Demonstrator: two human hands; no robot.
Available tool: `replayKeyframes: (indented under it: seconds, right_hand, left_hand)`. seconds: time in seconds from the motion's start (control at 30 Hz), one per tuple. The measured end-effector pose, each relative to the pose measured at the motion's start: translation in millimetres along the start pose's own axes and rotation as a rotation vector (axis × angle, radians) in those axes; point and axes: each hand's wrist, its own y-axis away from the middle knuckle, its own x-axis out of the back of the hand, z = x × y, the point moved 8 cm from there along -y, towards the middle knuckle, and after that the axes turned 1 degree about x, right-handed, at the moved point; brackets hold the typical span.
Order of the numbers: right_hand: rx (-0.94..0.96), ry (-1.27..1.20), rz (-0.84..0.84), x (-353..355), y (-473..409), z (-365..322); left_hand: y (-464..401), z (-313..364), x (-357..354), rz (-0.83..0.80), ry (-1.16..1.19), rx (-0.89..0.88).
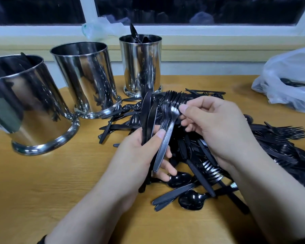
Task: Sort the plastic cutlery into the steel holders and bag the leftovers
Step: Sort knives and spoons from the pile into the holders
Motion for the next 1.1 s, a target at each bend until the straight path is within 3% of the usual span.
replayKeyframes:
  seconds: [0.17,0.33,0.57,0.87,1.1]
  right_hand:
    - [0.084,0.19,0.027,1,-3,-4]
    - [0.089,0.115,0.006,-4,-4,-1]
    - [0.091,0.023,-0.207,-20,-2,-5]
    - [0.143,0.254,-0.306,-31,-12,-34]
    - [0.173,0.339,-0.371,-48,-17,-47]
  left_hand:
    - [0,2,1,-0.012,-0.045,0.017]
    - [1,1,3,-0.017,-0.048,0.007]
    - [3,3,1,-0.122,0.028,0.041]
    - [7,17,1,-0.222,0.04,0.033]
    - [10,29,15,-0.186,0.028,0.016]
